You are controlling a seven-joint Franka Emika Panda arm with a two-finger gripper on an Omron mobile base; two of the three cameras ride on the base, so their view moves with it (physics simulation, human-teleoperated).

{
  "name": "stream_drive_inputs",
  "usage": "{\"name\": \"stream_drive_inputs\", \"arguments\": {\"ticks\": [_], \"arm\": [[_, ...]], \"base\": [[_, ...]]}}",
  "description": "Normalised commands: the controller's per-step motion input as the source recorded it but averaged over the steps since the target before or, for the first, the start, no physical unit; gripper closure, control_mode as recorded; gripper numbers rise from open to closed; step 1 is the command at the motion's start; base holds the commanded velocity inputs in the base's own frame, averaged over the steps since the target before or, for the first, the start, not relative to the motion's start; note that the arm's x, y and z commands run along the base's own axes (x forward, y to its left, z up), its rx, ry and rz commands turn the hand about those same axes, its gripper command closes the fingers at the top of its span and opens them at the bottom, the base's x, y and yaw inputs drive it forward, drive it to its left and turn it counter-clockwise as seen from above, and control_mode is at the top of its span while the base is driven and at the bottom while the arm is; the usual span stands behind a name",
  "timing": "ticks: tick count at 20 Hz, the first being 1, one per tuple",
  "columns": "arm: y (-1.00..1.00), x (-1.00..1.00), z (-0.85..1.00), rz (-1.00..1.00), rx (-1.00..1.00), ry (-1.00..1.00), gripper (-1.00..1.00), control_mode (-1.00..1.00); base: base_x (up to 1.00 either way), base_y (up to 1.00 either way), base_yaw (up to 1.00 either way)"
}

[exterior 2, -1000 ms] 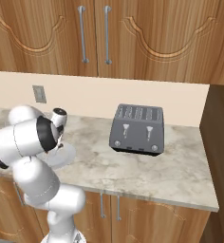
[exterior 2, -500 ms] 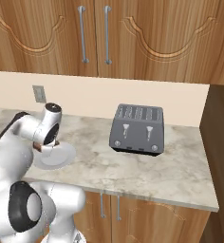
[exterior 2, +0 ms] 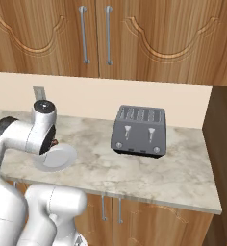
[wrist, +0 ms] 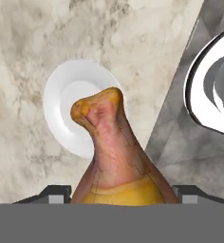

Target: Place the chicken drumstick on the counter behind the older chicken drumstick on the same shelf of the fridge to maintain FIFO order. Close the fridge door when finished.

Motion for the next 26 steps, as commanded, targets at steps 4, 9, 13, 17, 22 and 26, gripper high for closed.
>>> {"name": "stream_drive_inputs", "arguments": {"ticks": [4,9,13,17,22,26], "arm": [[-0.42,-0.9,0.76,-0.09,0.0,-0.18,1.0,-1.0],[-0.26,-0.65,0.58,-0.08,0.0,-0.12,1.0,-1.0],[0.01,-0.28,0.02,-0.03,0.0,0.0,1.0,-1.0],[0.0,0.0,-0.05,0.0,0.0,0.0,1.0,-1.0],[0.0,0.0,-0.06,0.0,0.0,0.0,1.0,1.0],[0.0,0.0,0.0,0.0,0.0,0.0,1.0,1.0]], "base": [[0.0,0.0,0.0],[0.0,0.0,0.0],[0.0,0.0,0.0],[0.0,0.0,0.0],[-0.08,0.0,0.0],[-1.0,0.08,-0.21]]}}
